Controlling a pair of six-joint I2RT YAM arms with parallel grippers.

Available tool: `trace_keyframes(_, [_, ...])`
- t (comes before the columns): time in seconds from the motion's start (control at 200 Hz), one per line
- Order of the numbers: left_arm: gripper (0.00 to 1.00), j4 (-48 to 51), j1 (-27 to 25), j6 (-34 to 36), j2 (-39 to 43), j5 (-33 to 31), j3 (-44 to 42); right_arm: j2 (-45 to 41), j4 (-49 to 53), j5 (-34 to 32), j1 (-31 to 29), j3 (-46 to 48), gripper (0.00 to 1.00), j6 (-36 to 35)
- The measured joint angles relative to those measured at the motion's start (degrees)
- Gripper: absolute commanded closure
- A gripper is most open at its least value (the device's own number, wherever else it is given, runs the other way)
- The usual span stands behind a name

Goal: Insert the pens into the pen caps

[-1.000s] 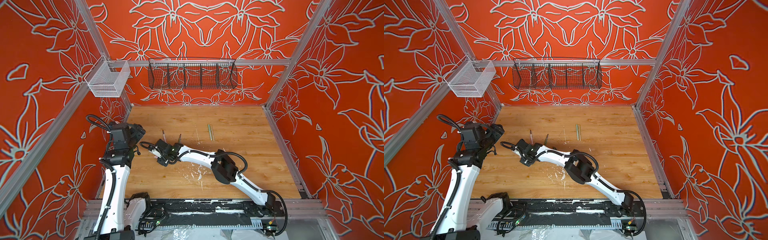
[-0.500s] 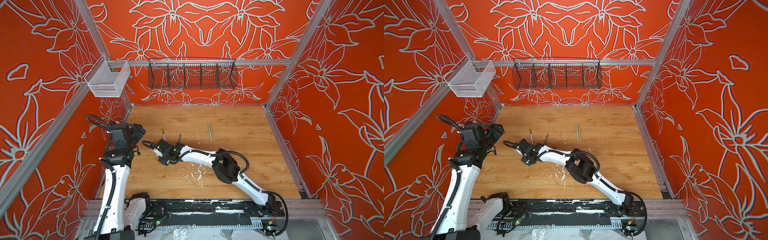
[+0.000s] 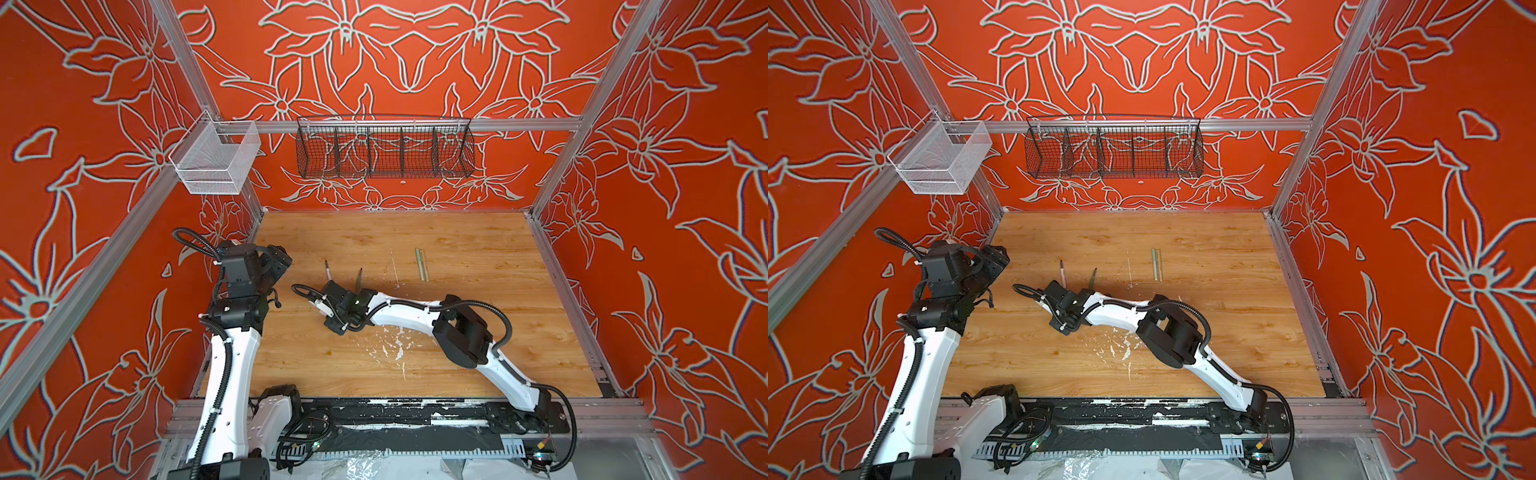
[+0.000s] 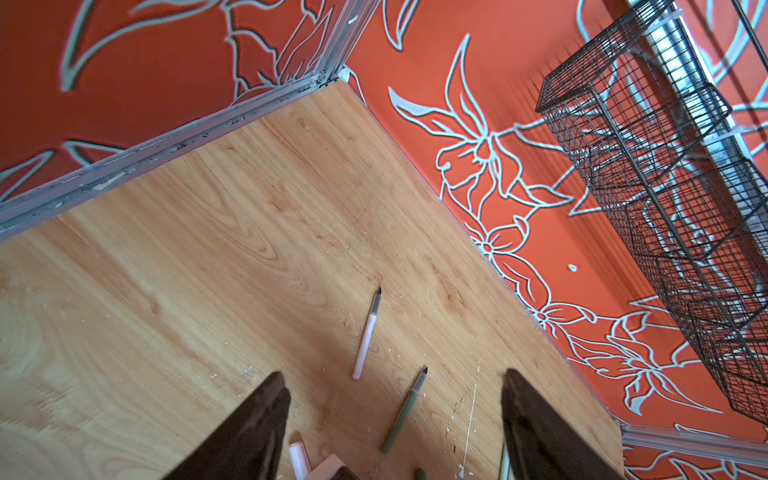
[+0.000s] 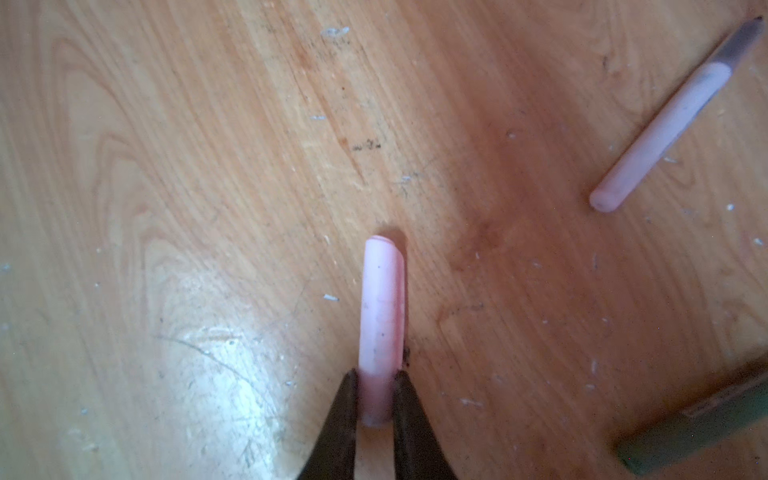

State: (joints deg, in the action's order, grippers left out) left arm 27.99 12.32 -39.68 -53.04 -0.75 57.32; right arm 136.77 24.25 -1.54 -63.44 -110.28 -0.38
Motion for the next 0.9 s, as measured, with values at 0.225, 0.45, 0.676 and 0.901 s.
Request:
trace_keyframes(0.225, [0.22, -0.98, 0.02, -0.04, -0.48, 0.87, 0.00, -4.44, -2.97, -1.18, 0.00, 6.49, 0.84, 0.87])
trace_keyframes(0.45, [0.23, -2.14, 0.02, -0.22, -1.38, 2.08, 0.00, -8.41, -6.12, -2.62, 0.00, 10.64, 0.85, 1.84])
trace_keyframes(0.676, [0.25, -3.87, 0.07, -0.26, -3.26, 3.89, -0.02, -15.17, -8.68, -4.59, 0.50, 19.96, 0.85, 3.48])
trace_keyframes(0.901, [0.25, -6.60, -2.36, 0.02, -8.83, 5.44, -0.22, -28.30, -9.66, -8.48, 3.91, 34.25, 0.86, 6.67])
